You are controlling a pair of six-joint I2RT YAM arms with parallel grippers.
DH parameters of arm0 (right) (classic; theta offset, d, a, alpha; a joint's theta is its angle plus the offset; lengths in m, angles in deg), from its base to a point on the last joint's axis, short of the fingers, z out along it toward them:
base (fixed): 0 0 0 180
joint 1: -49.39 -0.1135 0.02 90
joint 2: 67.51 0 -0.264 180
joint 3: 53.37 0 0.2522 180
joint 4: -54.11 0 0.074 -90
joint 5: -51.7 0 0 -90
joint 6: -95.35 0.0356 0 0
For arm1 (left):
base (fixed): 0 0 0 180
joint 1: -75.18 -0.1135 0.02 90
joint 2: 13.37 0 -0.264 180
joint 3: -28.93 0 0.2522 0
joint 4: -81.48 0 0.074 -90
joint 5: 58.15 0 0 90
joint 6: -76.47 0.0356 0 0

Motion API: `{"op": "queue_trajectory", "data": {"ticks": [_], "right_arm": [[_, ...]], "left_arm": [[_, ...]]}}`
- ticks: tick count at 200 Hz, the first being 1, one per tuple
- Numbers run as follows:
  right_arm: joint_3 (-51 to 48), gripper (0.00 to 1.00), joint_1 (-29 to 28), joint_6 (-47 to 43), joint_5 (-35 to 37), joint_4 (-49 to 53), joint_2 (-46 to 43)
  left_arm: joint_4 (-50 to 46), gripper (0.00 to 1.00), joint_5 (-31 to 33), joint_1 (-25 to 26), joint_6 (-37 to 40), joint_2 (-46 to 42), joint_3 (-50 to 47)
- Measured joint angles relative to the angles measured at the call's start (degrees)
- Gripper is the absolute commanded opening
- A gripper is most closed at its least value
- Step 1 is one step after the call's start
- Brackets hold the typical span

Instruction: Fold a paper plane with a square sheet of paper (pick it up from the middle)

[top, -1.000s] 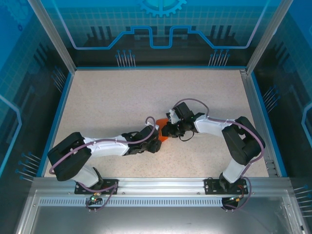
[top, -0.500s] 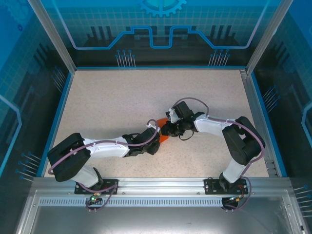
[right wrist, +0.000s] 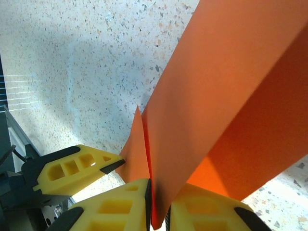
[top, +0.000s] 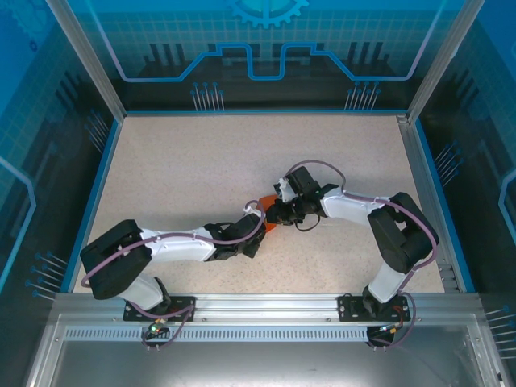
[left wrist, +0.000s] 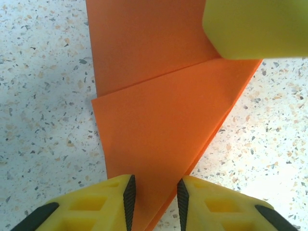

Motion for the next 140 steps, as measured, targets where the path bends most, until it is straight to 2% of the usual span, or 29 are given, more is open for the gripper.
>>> {"op": "queue_trajectory", "data": {"ticks": [29,140], "right_arm": [[0.02,0.14,0.00,0.00,0.00,0.04,0.00],[0.13,0.13,0.00,-0.04,0.00,0.72,0.00]], "left_arm": [[-0.20,0.38,1.33,0.15,0.00,0.00,0.00],[-0.33,0.22,3.28,0.26,1.57,0.74,0.07]]}}
